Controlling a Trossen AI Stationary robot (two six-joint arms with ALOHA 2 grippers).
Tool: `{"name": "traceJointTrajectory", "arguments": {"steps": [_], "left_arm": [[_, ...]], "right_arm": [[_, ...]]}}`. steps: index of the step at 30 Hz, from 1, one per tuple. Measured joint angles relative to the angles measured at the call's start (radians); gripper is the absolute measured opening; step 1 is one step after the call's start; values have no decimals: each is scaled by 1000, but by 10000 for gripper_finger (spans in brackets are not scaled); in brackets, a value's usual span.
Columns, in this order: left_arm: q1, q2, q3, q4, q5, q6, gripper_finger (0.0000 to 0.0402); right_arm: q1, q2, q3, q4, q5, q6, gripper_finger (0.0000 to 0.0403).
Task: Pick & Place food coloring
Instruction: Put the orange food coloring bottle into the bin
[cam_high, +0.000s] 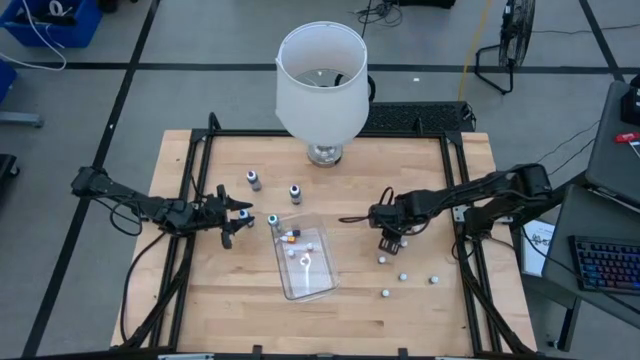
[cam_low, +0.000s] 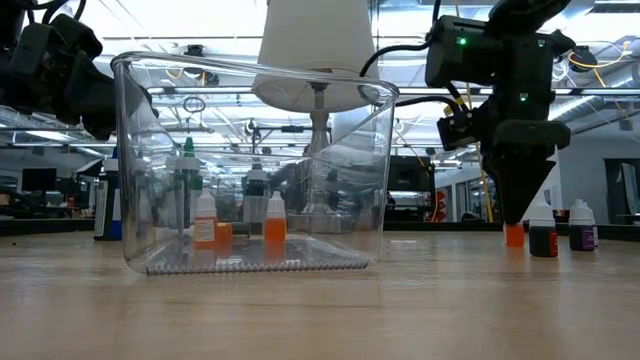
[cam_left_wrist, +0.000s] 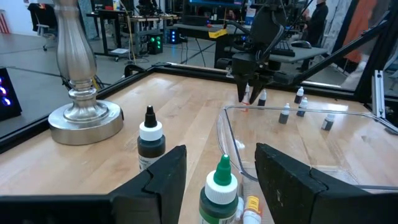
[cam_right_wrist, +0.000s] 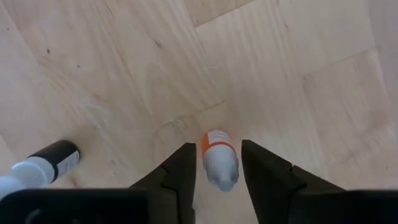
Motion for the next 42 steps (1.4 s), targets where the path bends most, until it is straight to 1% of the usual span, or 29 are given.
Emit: {"name": "traceJointTrajectory", "arguments": {"steps": [4, 14, 19, 28, 32, 36, 42], "left_arm": [[0, 0, 0, 0, 0, 0, 191], [0, 0, 0, 0, 0, 0, 191], [0, 0, 0, 0, 0, 0, 191], [0, 0, 0, 0, 0, 0, 191], [0, 0, 0, 0, 0, 0, 191], [0, 0, 0, 0, 0, 0, 191], [0, 0, 0, 0, 0, 0, 191]], "right_arm": [[0, 17, 0, 1, 0, -1, 128], [-1, 20, -2, -1, 2, -8, 126], [-2, 22, -27, 9, 2, -8, 124], [-2, 22, -46, 23, -1, 0, 92], [-2, 22, -46, 28, -2, 1, 85], [-2, 22, -46, 36, -2, 1, 89], [-3, 22, -46, 44, -34, 1, 113]]}}
